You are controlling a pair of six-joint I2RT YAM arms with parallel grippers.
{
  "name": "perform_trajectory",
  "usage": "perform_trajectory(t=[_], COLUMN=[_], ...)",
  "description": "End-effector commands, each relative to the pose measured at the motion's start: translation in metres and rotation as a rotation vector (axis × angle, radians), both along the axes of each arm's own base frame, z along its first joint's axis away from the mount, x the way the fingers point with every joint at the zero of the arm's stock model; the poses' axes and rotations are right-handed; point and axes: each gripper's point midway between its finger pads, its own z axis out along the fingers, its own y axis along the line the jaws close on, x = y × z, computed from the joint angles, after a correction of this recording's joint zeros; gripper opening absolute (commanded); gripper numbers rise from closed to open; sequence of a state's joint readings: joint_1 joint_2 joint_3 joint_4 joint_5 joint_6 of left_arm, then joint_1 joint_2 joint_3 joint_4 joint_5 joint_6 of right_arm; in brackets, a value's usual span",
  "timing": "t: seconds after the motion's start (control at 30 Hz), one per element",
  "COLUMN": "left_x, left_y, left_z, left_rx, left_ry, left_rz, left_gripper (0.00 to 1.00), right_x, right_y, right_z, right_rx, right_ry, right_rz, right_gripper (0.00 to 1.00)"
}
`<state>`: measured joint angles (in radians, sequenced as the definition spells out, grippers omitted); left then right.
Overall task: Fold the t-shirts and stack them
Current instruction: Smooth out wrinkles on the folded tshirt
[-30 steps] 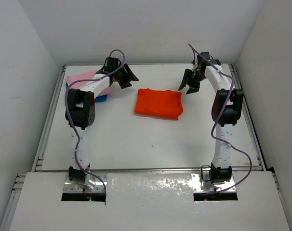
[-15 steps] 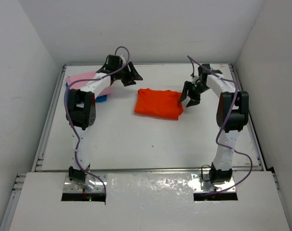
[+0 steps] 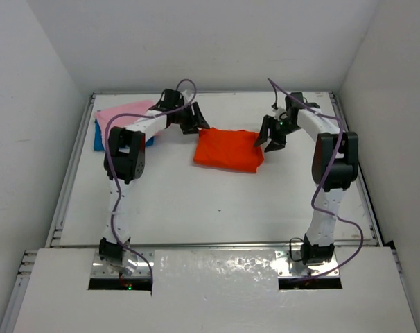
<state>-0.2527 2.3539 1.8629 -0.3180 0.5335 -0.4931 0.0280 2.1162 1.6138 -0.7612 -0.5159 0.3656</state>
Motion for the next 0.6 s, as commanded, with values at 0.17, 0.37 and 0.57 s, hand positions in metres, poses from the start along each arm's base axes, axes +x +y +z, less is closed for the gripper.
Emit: perform_trajectory(t=[0.17,0.37,0.57], left_x=[0.008,0.022,0.036], left_y=[-0.027,-0.047,-0.061], left_z=[0.015,0.042,0.073], left_rx=[-0.074,-0.221,-0.268], left_ry=[-0.089,-0.161,-0.264], left_rz=[-0.079,-0.079,-0.089], left_gripper=[0.52,0.32,0.42], right_x=[0.006,-0.003,-0.009], right_y=[0.008,0.011,0.018], right_z=[-0.019,-0.023,-0.014], right_rx=[0.079,0.098,0.150], right_ry=[-0.001,0.011,0.005], right_rz=[0.043,0.044,0.033], right_gripper=[0.54,0.42,0.27])
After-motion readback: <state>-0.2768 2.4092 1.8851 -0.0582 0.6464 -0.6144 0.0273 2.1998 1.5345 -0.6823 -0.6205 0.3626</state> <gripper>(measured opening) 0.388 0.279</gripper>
